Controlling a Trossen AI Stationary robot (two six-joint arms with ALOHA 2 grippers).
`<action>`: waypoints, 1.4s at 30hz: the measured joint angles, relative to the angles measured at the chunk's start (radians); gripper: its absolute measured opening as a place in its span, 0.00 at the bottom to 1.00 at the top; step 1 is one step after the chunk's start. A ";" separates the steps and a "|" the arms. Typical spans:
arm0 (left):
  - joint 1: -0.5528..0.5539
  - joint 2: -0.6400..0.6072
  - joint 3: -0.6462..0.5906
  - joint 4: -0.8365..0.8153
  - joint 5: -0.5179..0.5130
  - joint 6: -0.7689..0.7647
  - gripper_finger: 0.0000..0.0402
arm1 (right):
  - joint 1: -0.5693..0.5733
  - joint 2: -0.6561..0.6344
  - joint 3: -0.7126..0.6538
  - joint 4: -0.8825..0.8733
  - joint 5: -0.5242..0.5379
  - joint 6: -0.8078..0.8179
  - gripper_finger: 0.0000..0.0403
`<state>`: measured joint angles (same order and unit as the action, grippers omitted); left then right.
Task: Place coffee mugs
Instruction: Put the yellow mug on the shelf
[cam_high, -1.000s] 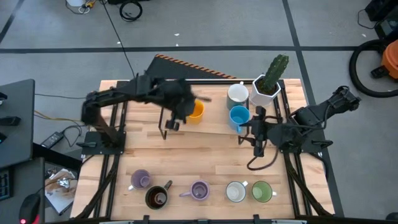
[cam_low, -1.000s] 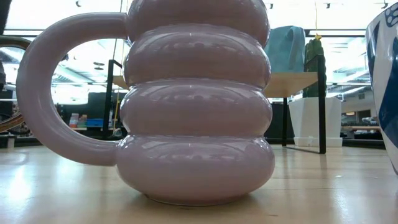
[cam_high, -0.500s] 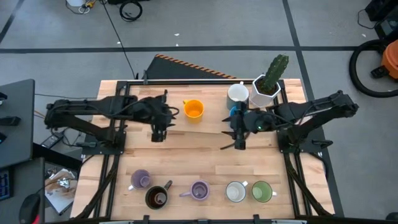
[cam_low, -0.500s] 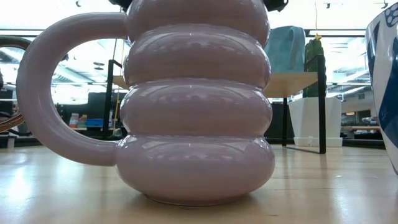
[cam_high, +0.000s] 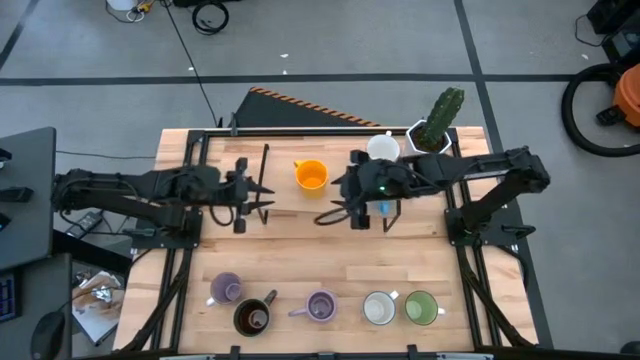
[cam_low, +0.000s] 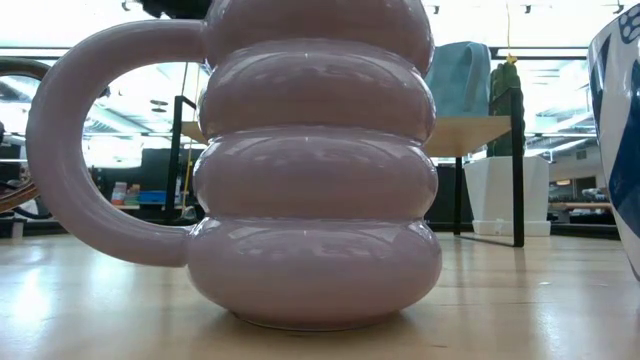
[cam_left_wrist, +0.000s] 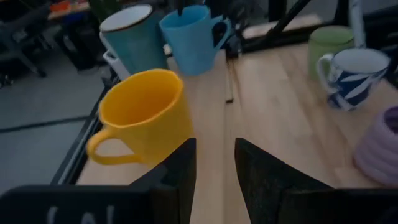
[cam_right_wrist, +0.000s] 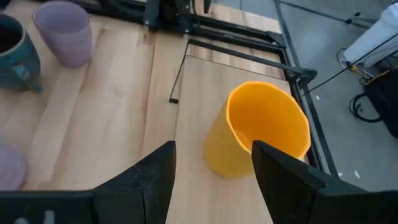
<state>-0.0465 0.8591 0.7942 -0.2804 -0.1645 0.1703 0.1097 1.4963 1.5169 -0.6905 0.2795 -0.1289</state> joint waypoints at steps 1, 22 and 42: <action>-0.011 -0.019 -0.030 0.021 -0.007 -0.006 0.29 | -0.005 0.023 0.027 -0.019 -0.003 -0.006 0.54; -0.196 -0.319 -0.500 0.422 -0.146 -0.081 0.29 | -0.095 0.289 0.355 -0.224 -0.073 -0.111 0.54; -0.238 -0.368 -0.559 0.465 -0.168 -0.078 0.29 | -0.092 0.565 0.729 -0.708 0.018 -0.328 0.48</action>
<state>-0.2848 0.4915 0.2356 0.1847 -0.3328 0.0928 0.0175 2.0617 2.2456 -1.3987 0.2978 -0.4566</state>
